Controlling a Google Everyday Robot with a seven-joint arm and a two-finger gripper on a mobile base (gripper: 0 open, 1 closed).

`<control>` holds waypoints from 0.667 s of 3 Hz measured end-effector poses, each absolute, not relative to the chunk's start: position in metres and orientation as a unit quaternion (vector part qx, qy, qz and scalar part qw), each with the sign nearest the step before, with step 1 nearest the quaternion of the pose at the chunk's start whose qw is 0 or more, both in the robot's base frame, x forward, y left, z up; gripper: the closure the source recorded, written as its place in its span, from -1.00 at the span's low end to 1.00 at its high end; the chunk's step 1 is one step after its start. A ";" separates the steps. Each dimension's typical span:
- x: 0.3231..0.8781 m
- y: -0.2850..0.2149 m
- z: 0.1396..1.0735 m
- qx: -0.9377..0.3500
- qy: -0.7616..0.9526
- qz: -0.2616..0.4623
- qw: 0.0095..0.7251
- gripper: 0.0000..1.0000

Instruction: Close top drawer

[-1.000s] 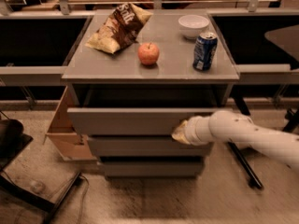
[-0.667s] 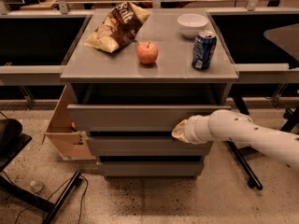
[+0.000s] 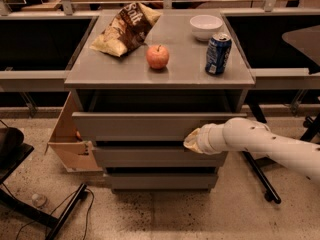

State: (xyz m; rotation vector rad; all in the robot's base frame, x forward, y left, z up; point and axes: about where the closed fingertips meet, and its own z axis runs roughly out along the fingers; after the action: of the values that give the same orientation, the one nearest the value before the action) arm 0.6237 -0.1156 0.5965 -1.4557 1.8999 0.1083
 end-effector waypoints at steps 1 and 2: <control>0.624 -0.116 0.596 -0.566 0.738 0.042 0.364 -0.75; 0.624 -0.116 0.596 -0.566 0.738 0.042 0.364 -1.00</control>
Offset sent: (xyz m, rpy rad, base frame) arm 0.0000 0.0000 0.0000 0.0000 0.0000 0.0000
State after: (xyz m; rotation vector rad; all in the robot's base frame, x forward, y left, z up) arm 0.6237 -0.1156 0.5965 -1.4558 1.8999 0.1085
